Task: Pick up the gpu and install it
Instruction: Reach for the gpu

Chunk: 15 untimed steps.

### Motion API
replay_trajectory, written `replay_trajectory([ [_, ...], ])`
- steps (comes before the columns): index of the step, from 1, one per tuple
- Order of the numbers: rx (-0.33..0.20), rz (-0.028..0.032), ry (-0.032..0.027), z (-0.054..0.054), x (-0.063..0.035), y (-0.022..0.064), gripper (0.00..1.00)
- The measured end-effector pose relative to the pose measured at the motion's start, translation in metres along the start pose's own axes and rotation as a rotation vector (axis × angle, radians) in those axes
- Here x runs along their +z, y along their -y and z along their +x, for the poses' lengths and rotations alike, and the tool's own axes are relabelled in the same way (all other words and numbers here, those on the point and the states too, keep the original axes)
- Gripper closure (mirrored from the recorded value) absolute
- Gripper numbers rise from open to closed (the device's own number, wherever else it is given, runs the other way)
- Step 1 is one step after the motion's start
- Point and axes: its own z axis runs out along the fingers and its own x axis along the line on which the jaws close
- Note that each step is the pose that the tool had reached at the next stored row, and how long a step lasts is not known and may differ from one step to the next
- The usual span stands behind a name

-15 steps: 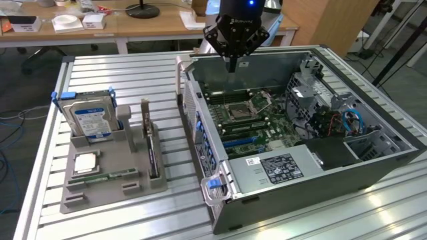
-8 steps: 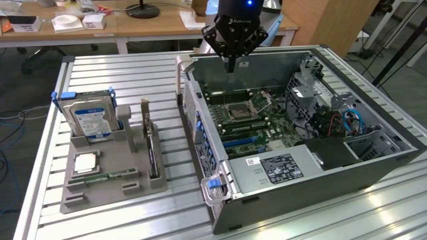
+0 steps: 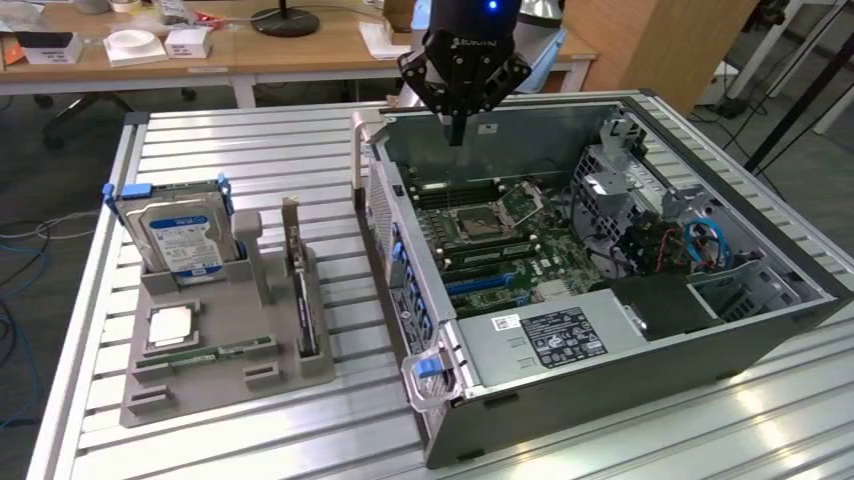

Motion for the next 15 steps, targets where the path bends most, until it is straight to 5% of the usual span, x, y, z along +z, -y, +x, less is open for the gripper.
replay_trajectory([
  [15, 0.000, 0.0000, -0.0001, 0.0099, -0.0003, 0.0007, 0.89],
])
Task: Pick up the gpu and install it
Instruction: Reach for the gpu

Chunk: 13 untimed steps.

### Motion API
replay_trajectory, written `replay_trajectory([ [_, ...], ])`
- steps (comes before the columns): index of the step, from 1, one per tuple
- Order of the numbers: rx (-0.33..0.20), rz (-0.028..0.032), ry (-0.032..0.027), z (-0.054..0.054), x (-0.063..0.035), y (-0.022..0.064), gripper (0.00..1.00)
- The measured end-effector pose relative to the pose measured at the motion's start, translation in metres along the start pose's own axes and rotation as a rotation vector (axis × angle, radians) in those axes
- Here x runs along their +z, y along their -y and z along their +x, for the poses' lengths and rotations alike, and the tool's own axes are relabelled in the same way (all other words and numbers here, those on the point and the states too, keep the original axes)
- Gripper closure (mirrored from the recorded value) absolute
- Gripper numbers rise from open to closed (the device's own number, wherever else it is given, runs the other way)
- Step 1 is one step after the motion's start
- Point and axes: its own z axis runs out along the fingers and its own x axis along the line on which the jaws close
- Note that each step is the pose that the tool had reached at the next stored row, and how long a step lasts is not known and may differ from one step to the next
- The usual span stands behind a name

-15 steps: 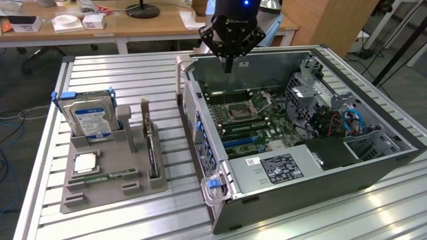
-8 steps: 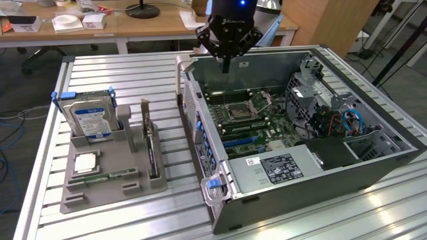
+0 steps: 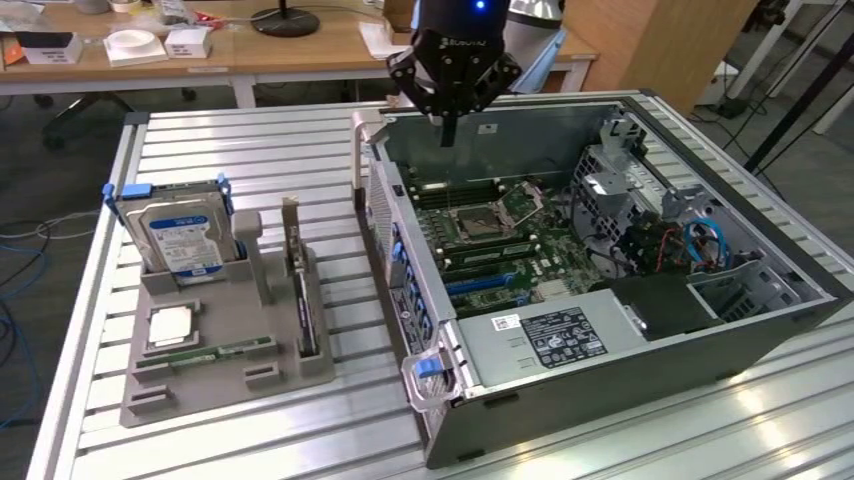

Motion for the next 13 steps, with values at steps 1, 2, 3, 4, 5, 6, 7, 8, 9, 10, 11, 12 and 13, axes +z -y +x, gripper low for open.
replay_trajectory([
  [1, 0.000, 0.0000, 0.0000, 0.0009, 0.0000, 0.0001, 0.89],
  [2, 0.000, 0.0000, 0.0000, 0.0018, -0.0001, 0.0001, 0.89],
  [3, 0.000, 0.0000, 0.0000, 0.0027, -0.0001, 0.0002, 0.89],
  [4, 0.000, -0.0001, 0.0001, 0.0034, 0.0000, 0.0002, 0.89],
  [5, 0.000, -0.0001, 0.0001, 0.0040, 0.0000, 0.0003, 0.89],
  [6, 0.000, 0.0000, 0.0001, 0.0045, -0.0001, 0.0003, 0.89],
  [7, 0.000, 0.0000, 0.0000, 0.0046, -0.0001, 0.0003, 0.89],
  [8, 0.000, 0.0000, 0.0000, 0.0046, -0.0001, 0.0003, 0.89],
  [9, 0.000, 0.0001, 0.0000, 0.0047, -0.0001, 0.0003, 0.89],
  [10, 0.000, 0.0000, 0.0000, 0.0047, -0.0001, 0.0004, 0.89],
  [11, 0.000, 0.0000, 0.0000, 0.0047, -0.0001, 0.0004, 0.89],
  [12, 0.000, 0.0000, 0.0000, 0.0047, -0.0001, 0.0003, 0.89],
  [13, 0.000, 0.0000, 0.0000, 0.0047, -0.0001, 0.0003, 0.89],
])
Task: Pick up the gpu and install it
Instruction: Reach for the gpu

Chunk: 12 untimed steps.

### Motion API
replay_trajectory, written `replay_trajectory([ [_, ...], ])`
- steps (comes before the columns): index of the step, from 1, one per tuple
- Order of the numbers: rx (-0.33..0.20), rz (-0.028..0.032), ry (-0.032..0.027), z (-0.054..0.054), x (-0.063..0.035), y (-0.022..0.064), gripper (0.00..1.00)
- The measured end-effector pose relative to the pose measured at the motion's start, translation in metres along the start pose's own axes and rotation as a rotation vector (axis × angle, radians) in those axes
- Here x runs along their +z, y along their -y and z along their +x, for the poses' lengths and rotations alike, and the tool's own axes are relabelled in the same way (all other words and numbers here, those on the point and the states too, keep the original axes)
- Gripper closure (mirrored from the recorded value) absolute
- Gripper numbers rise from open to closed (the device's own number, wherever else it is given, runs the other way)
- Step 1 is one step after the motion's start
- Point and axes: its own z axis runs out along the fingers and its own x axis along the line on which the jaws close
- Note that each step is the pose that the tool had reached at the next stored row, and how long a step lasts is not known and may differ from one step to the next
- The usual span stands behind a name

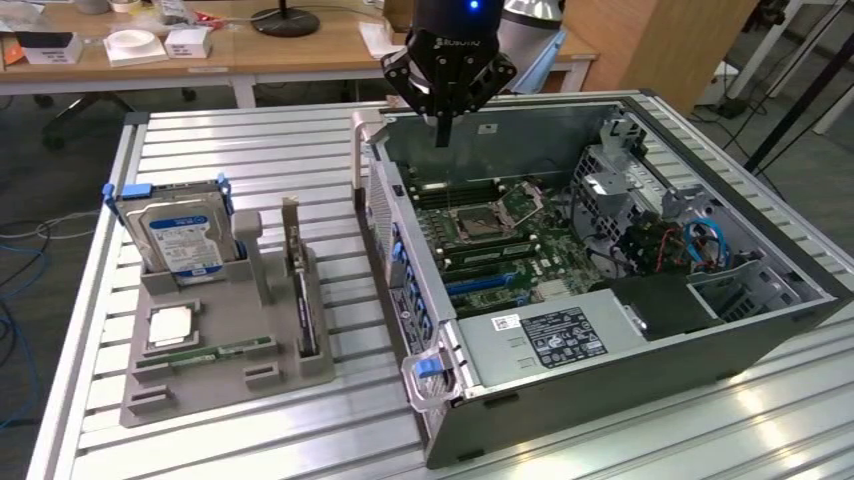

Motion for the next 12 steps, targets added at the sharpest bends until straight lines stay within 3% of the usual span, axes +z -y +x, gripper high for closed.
replay_trajectory([
  [12, 0.000, 0.0000, 0.0000, 0.0065, -0.0002, 0.0005, 0.89],
])
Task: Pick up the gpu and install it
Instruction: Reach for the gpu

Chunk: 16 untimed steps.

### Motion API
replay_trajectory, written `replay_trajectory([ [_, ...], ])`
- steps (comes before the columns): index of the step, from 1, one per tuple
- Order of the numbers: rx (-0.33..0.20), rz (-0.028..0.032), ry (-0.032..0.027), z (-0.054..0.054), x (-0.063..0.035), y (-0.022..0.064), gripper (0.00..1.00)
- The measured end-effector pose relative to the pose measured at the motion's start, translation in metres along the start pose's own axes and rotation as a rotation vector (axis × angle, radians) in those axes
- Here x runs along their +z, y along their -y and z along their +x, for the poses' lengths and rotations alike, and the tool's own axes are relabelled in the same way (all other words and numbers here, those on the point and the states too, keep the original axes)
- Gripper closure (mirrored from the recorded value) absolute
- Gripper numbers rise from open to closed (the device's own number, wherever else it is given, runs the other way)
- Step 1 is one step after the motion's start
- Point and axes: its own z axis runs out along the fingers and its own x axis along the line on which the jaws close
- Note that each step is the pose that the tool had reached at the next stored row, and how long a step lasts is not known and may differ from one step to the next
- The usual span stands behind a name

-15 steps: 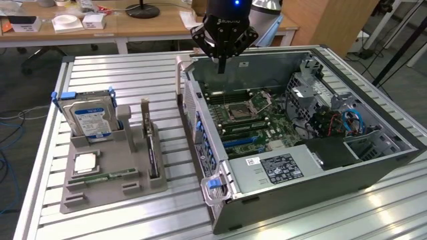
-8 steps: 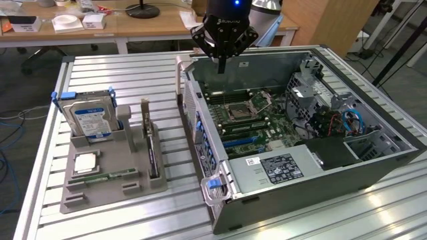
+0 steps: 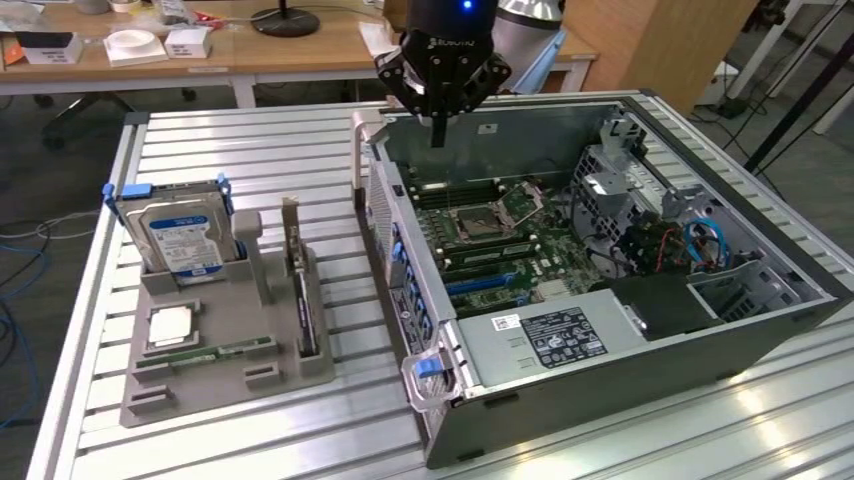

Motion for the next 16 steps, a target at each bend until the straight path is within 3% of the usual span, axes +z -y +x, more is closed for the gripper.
replay_trajectory([
  [16, 0.000, 0.0000, 0.0000, 0.015, -0.0004, 0.0014, 0.89],
])
